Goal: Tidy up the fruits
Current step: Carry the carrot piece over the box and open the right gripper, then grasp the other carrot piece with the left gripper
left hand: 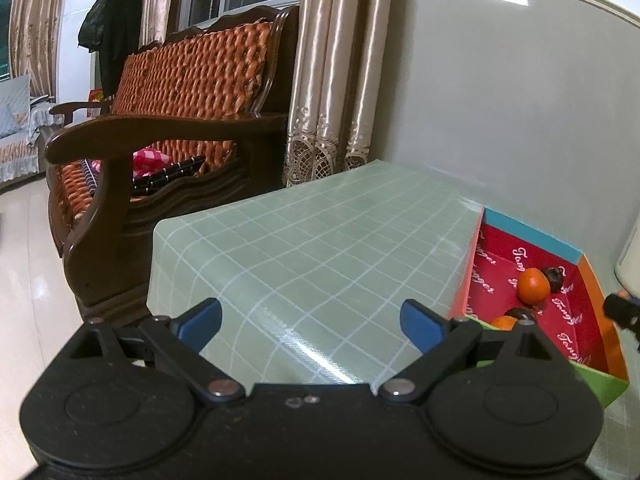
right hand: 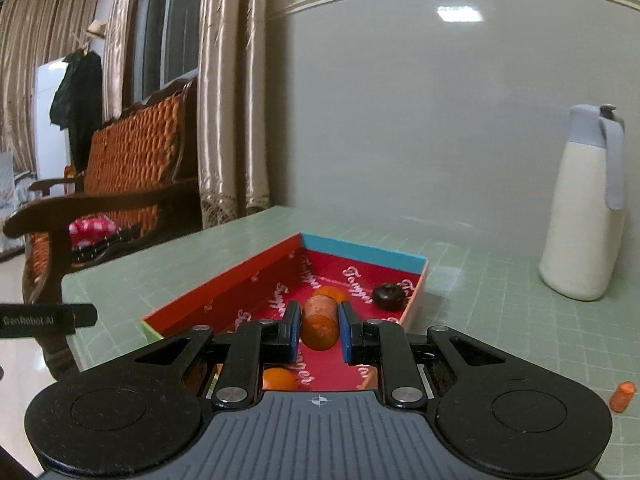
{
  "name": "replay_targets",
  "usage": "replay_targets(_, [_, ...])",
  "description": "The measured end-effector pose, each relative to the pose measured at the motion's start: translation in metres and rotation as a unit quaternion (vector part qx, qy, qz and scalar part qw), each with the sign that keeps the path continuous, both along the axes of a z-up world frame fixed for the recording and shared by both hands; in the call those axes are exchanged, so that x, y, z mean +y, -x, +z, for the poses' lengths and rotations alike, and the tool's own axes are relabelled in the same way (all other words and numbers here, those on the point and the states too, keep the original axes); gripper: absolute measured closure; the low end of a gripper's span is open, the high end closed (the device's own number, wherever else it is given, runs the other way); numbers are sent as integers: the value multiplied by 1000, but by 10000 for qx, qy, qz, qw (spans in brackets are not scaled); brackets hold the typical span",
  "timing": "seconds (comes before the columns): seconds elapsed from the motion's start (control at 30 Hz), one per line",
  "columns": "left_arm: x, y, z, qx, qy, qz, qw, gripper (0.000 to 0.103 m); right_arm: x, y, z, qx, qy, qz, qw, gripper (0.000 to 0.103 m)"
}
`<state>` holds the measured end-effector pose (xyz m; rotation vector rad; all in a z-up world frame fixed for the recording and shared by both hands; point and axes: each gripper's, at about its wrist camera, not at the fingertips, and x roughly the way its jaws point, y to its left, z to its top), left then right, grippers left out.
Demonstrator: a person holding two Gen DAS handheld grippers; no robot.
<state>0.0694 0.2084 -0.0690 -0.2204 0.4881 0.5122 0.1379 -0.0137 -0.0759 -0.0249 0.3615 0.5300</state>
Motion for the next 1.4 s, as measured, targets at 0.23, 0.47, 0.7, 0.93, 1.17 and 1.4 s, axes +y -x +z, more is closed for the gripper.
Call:
replay_targets(0.23, [0,1,0,-11,33,3,10000,13,3,-3,-7,219,100,-103,9997,28])
replay_targets(0.47, [-2,-1,1,2,30,-39,10000,13,-15,13,3,-187,141,-280,9993,23])
replay_targets(0.7, [-14,-4,1,10,-112,-180,9998,12,-53,27,4,-645,357,-926,9930,4])
replay_targets(0.93, [-37,-11,1,-28,-327,-458,9984,12,-91,31,-19,-856,782,-1839,9761,0])
replay_targets(1.17, [-75,-28,3,-51,-563,-1091,9924,12,-138,27,-25,-489,585,-2686,9602,0])
replay_targets(1.4, [-137,-42,9,-123,-802,-2143,9734,12,-184,29,-28,-267,614,-3450,9362,0])
